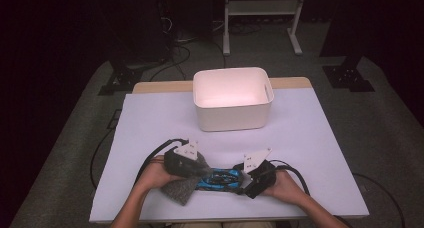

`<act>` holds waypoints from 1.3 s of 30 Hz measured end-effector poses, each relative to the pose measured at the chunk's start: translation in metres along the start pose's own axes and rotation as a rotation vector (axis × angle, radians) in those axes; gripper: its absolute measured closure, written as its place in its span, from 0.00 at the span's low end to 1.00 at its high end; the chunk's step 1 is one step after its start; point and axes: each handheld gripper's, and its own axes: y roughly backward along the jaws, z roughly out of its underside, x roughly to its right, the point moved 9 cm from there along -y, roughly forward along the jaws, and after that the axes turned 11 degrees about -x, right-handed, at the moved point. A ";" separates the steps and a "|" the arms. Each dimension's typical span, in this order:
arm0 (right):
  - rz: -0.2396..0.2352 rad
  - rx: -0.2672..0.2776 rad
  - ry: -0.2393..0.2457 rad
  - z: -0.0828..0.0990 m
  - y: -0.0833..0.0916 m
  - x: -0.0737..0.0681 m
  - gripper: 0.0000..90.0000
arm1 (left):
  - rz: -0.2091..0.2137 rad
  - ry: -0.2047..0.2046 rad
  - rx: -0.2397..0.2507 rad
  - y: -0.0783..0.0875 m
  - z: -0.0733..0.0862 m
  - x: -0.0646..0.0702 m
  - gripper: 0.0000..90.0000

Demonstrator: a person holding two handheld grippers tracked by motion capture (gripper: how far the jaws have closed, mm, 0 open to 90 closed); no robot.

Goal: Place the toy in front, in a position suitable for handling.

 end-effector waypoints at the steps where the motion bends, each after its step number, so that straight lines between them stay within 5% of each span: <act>1: 0.000 0.000 0.000 0.000 0.000 0.000 0.26 | 0.002 -0.003 -0.001 -0.001 -0.003 0.000 0.87; 7: 0.000 0.000 0.000 0.000 0.000 0.000 0.25 | 0.002 0.002 -0.002 0.000 0.000 0.000 0.87; 20: 0.000 0.000 -0.002 0.000 0.000 0.000 0.26 | -0.021 0.067 -0.025 0.011 0.037 -0.004 0.87; 39: -0.002 0.003 -0.004 0.000 0.000 0.000 0.26 | -0.007 0.016 0.008 0.003 0.003 -0.005 0.87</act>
